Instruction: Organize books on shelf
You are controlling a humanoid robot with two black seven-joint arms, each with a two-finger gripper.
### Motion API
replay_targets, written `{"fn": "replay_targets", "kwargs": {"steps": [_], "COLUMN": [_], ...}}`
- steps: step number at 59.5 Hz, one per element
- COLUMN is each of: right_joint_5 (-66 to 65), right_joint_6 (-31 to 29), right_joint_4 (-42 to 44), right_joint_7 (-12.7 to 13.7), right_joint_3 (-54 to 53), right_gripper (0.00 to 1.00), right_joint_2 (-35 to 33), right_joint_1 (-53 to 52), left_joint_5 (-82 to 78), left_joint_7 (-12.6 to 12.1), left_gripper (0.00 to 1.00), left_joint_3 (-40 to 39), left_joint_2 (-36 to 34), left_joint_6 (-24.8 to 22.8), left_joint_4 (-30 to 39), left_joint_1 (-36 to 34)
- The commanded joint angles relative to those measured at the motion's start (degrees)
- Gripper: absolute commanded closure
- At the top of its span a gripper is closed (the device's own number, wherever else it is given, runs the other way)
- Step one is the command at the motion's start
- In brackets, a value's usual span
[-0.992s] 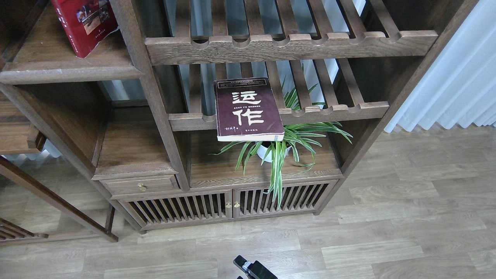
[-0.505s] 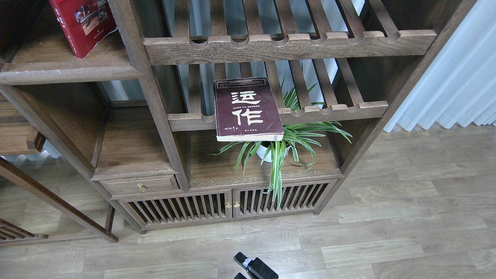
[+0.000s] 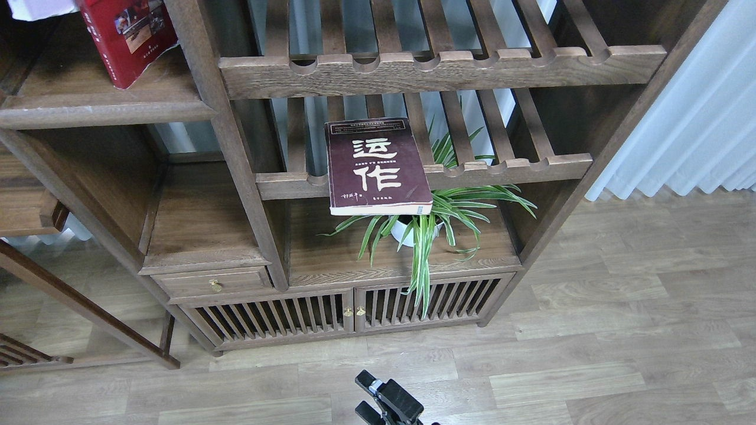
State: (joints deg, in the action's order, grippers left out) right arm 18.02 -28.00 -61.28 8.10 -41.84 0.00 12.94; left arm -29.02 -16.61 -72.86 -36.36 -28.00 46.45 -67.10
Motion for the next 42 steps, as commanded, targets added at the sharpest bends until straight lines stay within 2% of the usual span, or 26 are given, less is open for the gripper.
{"fn": "replay_targets", "kwargs": {"steps": [1, 8, 17, 19, 24, 30, 42], "right_joint_5": [0.0, 0.0, 0.0, 0.0, 0.0, 0.0, 0.0], "right_joint_6": [0.0, 0.0, 0.0, 0.0, 0.0, 0.0, 0.0], "right_joint_4": [-0.06, -0.41, -0.68, -0.77, -0.77, -0.77, -0.85], "right_joint_7": [-0.02, -0.02, -0.02, -0.02, -0.02, -0.02, -0.02], "right_joint_3": [0.0, 0.0, 0.0, 0.0, 0.0, 0.09, 0.0], "right_gripper": [0.05, 0.05, 0.05, 0.05, 0.05, 0.05, 0.05], "right_joint_2": [0.0, 0.0, 0.0, 0.0, 0.0, 0.0, 0.0], "right_joint_1": [-0.02, 0.06, -0.02, -0.02, 0.06, -0.02, -0.02], "left_joint_5": [-0.78, -0.87, -0.78, -0.17, 0.18, 1.42, 2.21], "left_joint_7": [1.23, 1.85, 7.29, 9.83, 11.16, 11.95, 12.04], "left_gripper": [0.98, 0.98, 0.98, 0.98, 0.98, 0.98, 0.99], "left_joint_3": [0.43, 0.43, 0.61, 0.7, 0.79, 0.96, 2.19], "left_joint_2": [0.59, 1.46, 4.19, 5.15, 6.03, 7.97, 10.6], "left_joint_6": [0.0, 0.0, 0.0, 0.0, 0.0, 0.0, 0.0], "left_joint_4": [-0.22, -0.84, -3.47, -4.35, -4.79, -5.32, -5.76], "left_joint_1": [-0.31, -0.31, -0.13, 0.13, 0.31, 0.39, 0.31]}}
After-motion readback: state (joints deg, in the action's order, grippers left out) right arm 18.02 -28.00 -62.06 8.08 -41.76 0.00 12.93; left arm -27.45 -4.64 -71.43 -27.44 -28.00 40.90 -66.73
